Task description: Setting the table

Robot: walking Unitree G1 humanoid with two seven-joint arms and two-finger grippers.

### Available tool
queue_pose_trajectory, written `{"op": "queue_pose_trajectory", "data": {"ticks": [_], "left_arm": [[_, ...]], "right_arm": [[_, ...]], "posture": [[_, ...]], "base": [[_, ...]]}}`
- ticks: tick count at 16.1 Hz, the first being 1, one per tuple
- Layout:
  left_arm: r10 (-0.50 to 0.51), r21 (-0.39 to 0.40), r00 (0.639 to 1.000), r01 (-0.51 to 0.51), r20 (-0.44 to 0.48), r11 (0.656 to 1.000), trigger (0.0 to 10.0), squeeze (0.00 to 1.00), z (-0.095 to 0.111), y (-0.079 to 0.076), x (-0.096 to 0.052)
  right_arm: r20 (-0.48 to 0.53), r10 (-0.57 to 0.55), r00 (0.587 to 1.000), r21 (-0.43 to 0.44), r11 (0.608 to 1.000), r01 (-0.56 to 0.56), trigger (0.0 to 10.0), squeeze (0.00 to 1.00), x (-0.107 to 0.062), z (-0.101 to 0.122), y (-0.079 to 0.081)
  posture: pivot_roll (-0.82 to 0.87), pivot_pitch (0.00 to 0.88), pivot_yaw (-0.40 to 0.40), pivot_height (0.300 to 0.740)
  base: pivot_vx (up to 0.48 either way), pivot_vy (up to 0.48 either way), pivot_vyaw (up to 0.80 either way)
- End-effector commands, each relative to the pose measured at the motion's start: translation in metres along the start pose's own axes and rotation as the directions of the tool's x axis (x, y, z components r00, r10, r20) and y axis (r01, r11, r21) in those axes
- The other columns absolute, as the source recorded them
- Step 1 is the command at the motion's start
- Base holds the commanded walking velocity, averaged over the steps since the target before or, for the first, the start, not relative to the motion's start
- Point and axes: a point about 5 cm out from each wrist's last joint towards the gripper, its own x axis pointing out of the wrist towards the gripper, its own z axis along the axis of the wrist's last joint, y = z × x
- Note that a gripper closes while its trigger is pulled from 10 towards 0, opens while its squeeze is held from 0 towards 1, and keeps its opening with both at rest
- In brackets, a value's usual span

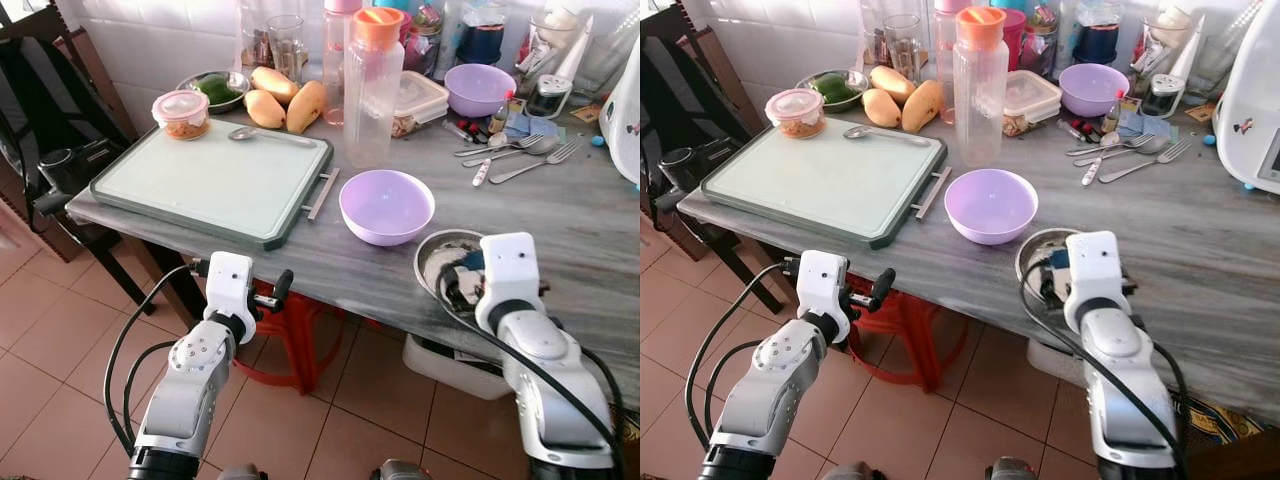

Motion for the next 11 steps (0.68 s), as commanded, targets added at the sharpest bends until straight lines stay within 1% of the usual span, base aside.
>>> {"op": "queue_pose_trajectory", "data": {"ticks": [1,2,4,6,11], "left_arm": [[-0.011,0.013,1.0,0.011,-0.004,1.0,10.0,0.0,0.0,0.001,0.002],[-0.012,0.014,1.0,0.012,-0.004,1.0,10.0,0.0,0.0,0.001,0.002],[-0.013,0.015,1.0,0.013,-0.006,1.0,10.0,0.0,0.0,0.001,0.001],[-0.012,0.017,1.0,0.012,-0.008,1.0,10.0,0.0,-0.001,0.001,0.0],[-0.008,0.019,1.0,0.008,-0.012,1.0,10.0,0.0,-0.001,0.001,-0.001]], "right_arm": [[-0.006,-0.008,1.0,-0.007,1.0,0.008,10.0,0.0,-0.003,-0.001,-0.003],[-0.031,-0.007,0.999,0.009,1.0,0.007,10.0,0.0,-0.002,-0.006,-0.003],[-0.049,0.003,0.999,0.022,1.0,-0.002,10.0,0.0,0.001,-0.008,-0.002],[-0.066,0.043,0.997,0.028,0.999,-0.041,10.0,0.0,0.006,-0.01,0.004],[-0.068,0.127,0.99,0.061,0.991,-0.123,10.0,0.0,0.012,-0.009,0.016]], "posture": [[-0.07,0.011,0.055,0.74],[-0.07,0.011,0.056,0.74],[-0.07,0.013,0.058,0.74],[-0.06,0.016,0.059,0.74],[-0.05,0.021,0.056,0.74]], "base": [[0.0,0.0,0.0],[0.0,0.0,0.0],[0.0,0.0,0.0],[0.0,0.0,0.0],[0.0,0.0,0.0]]}}
